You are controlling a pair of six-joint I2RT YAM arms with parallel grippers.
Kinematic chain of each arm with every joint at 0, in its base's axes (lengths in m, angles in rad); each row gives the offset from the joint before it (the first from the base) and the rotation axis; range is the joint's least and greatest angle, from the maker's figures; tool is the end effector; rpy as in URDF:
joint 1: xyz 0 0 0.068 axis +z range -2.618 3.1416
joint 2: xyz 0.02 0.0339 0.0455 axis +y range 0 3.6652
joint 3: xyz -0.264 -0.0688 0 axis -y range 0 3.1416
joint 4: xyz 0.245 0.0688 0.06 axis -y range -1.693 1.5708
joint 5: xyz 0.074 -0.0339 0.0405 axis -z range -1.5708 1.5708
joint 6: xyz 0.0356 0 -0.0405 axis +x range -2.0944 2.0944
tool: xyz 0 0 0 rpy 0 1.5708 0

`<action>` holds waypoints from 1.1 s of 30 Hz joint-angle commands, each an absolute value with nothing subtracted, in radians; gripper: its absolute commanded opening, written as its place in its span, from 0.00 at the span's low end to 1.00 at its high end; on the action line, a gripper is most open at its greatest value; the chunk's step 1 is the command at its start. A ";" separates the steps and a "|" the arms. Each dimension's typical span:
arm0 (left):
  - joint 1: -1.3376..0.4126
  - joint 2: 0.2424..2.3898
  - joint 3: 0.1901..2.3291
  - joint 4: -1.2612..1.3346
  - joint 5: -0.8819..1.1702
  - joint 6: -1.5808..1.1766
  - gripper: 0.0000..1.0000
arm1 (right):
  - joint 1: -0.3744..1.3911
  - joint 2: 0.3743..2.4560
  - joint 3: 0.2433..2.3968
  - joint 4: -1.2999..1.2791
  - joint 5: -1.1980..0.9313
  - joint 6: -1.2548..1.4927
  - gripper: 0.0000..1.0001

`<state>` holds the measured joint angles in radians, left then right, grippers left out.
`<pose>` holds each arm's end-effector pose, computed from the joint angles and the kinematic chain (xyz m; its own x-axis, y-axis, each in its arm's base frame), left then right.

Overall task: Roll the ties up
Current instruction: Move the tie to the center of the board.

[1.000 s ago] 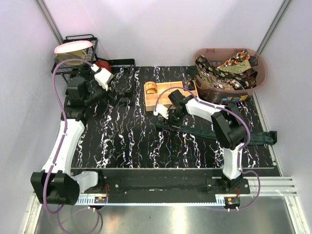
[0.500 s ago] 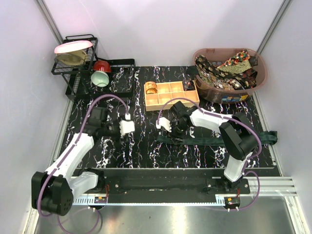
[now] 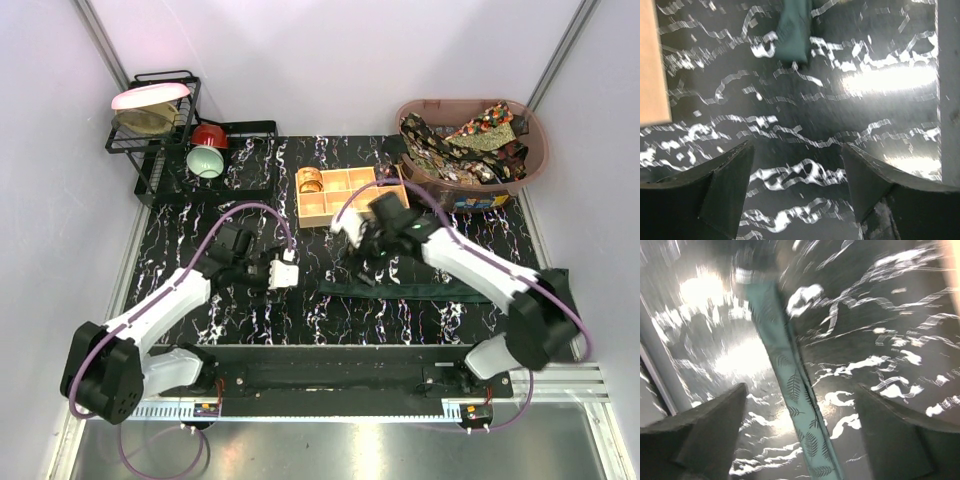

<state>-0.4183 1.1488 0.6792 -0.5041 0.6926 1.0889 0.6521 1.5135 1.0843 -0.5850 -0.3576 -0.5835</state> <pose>0.1868 -0.1079 0.2131 0.2175 0.6496 -0.7285 0.9665 -0.0393 0.2535 0.2383 0.1976 0.2385 -0.1690 -0.7784 -0.6046 -0.9689 0.2438 -0.0430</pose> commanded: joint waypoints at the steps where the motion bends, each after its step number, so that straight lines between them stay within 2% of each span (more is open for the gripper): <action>1: -0.440 1.164 0.657 -0.313 0.693 1.028 0.78 | 0.490 1.361 1.131 -0.470 -0.435 -0.208 1.00; 5: -0.463 1.236 0.708 -0.281 0.707 1.019 0.79 | 0.460 1.368 1.202 -0.478 -0.420 0.056 1.00; 6: -0.489 1.274 0.722 -0.279 0.692 1.014 0.79 | 0.460 1.383 1.216 -0.489 -0.445 0.064 0.96; 7: -0.503 1.294 0.738 -0.279 0.684 1.006 0.79 | 0.453 1.400 1.229 -0.515 -0.496 0.069 0.86; 9: -0.537 1.348 0.781 -0.282 0.652 0.977 0.78 | 0.448 1.434 1.226 -0.522 -0.642 0.128 0.84; 12: -0.572 1.411 0.831 -0.279 0.621 0.905 0.77 | 0.442 1.442 1.126 -0.448 -0.712 0.297 0.74; 13: -0.578 1.425 0.844 -0.278 0.618 0.882 0.77 | 0.440 1.425 1.035 -0.352 -0.724 0.345 0.71; 17: -0.640 1.526 0.920 -0.297 0.528 0.828 0.76 | 0.419 1.414 0.847 -0.106 -0.791 0.581 0.30; 24: -0.658 1.621 1.032 -0.405 0.537 0.743 0.69 | 0.419 1.589 0.828 -0.048 -0.845 0.554 0.03; 25: -0.658 1.618 1.029 -0.400 0.535 0.730 0.69 | 0.420 1.639 0.836 -0.017 -0.854 0.557 0.00; 33: -0.666 1.608 0.994 -0.270 0.572 0.496 0.67 | 0.420 1.792 0.865 0.089 -0.936 0.621 0.00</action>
<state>-0.6586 1.6207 0.9863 -0.3542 0.5453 0.6689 0.4236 1.7626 0.8280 -0.0227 -0.8581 0.5743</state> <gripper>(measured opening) 0.674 0.010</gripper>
